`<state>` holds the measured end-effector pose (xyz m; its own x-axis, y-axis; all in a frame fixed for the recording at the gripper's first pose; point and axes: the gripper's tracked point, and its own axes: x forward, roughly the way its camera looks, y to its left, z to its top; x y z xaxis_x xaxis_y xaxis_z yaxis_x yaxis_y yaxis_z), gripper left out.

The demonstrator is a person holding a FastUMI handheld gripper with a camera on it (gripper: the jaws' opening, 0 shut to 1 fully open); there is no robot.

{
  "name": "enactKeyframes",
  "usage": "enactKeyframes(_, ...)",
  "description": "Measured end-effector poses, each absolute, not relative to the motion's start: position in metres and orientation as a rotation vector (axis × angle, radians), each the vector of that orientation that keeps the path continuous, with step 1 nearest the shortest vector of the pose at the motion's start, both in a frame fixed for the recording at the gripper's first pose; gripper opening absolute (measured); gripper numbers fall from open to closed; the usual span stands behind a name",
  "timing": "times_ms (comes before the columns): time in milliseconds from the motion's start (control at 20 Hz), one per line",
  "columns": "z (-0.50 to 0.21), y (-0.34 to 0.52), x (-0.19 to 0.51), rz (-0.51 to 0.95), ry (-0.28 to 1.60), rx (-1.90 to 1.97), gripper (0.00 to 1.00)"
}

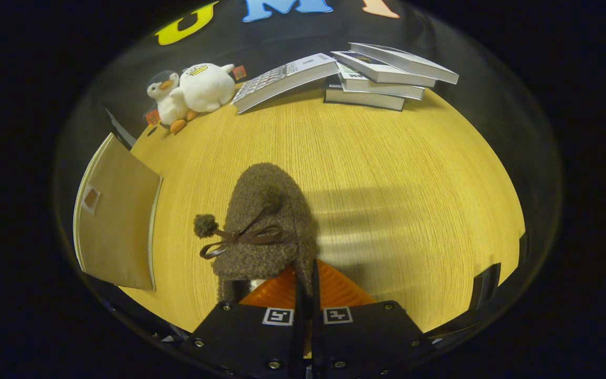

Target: Open the storage box then place both shoes into the box .Put the left shoe in first, then the right shoe, with the right side of both shoes facing outward in a uniform manner.

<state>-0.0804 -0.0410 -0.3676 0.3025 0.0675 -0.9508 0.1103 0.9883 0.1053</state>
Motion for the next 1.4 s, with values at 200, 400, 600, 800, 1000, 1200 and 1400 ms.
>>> enactKeyframes(200,-0.355,-0.027,-0.076,-0.035,1.272,0.255,0.00)
enactKeyframes(400,-0.320,-0.012,-0.054,-0.017,1.222,0.302,0.00)
enactKeyframes(600,-0.279,0.011,-0.032,0.018,1.166,0.312,0.00)
enactKeyframes(800,-0.244,0.043,-0.016,0.068,1.121,0.324,0.00)
enactKeyframes(1000,-0.222,0.077,-0.006,0.116,1.098,0.326,0.00)
enactKeyframes(1200,-0.208,0.113,0.000,0.160,1.082,0.320,0.00)
enactKeyframes(1400,-0.193,0.150,0.003,0.202,1.072,0.356,0.00)
